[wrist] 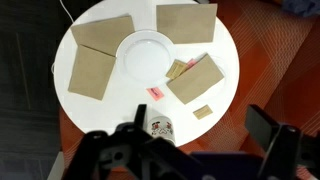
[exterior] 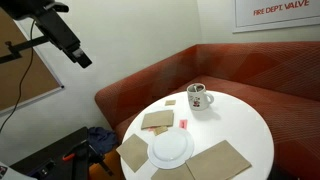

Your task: Pick up the small brush from the cup and put it on the table.

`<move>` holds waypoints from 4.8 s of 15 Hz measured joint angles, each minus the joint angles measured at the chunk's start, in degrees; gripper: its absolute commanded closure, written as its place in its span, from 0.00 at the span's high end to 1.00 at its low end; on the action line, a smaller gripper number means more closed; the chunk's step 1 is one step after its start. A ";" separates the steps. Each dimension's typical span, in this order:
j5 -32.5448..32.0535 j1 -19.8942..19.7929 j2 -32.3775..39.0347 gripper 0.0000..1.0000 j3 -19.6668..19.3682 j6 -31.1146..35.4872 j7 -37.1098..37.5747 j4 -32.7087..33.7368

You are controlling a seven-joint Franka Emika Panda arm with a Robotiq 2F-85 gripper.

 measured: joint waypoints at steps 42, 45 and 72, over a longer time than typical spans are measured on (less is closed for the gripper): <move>11.22 0.86 48.28 1.00 7.60 20.57 -23.45 31.93; 12.11 -0.62 51.66 1.00 10.12 22.79 -23.96 32.95; -1.32 -3.41 82.27 1.00 19.40 27.68 -16.80 55.12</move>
